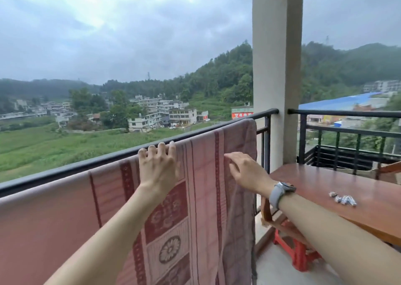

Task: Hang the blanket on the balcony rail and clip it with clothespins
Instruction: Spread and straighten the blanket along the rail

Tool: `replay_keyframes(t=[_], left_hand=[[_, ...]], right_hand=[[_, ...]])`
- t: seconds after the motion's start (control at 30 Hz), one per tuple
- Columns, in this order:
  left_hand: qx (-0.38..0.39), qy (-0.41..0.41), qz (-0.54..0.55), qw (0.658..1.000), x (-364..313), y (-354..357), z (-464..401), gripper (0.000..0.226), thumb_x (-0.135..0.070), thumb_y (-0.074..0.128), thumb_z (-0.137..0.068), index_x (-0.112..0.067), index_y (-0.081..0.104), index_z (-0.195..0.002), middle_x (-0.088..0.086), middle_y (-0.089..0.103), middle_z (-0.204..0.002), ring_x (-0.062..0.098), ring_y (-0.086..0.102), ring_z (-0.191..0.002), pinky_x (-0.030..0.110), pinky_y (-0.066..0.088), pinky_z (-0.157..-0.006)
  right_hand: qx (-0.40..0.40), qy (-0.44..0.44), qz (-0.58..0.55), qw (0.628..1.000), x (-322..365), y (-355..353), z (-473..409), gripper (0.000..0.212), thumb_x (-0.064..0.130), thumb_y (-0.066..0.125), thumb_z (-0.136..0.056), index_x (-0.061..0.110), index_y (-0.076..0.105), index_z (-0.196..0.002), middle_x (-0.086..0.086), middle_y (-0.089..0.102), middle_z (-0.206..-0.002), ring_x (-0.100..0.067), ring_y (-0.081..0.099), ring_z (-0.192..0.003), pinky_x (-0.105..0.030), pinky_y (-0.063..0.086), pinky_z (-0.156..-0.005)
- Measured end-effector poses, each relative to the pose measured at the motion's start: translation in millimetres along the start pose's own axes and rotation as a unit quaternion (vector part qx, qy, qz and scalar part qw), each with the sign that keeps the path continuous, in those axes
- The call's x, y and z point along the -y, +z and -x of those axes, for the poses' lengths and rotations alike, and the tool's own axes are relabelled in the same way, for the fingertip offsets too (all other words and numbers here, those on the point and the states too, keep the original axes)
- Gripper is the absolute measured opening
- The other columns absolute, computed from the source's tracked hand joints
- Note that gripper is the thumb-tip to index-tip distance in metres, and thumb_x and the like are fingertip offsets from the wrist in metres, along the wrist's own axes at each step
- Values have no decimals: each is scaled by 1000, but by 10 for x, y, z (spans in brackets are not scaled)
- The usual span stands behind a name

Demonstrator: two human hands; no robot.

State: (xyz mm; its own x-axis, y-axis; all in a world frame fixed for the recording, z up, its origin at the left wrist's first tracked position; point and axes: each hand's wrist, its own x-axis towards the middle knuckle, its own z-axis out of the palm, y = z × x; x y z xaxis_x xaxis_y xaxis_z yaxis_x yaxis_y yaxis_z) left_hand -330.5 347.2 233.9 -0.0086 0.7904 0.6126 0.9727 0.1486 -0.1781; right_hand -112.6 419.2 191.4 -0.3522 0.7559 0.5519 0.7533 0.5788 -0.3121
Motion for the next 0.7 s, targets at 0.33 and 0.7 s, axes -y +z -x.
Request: replay_keyframes(t=[0.33,0.7], left_hand=[[-59,50,-2,997,-1436,742,-1410,40,-37,42,-92,-13,44,-124,9,61,-111,28,58,-97,40,42,-85],[-221,25,76,972,-2610,1433,-2220,35,-29,49,-89,-13,55,-120,8,62,-119,27,56,-109,40,34,-96]], right_hand=[[-64,129,-147,979,-1922,139,-819,41,25,52,-90,4,47,-125,-13,56,-118,-23,53,-104,-25,39,-85],[22,29,-309,950,-2873,685,-1248,13,11,54,-90,-2,55,-85,-15,63,-77,-31,58,-71,-34,48,-68]])
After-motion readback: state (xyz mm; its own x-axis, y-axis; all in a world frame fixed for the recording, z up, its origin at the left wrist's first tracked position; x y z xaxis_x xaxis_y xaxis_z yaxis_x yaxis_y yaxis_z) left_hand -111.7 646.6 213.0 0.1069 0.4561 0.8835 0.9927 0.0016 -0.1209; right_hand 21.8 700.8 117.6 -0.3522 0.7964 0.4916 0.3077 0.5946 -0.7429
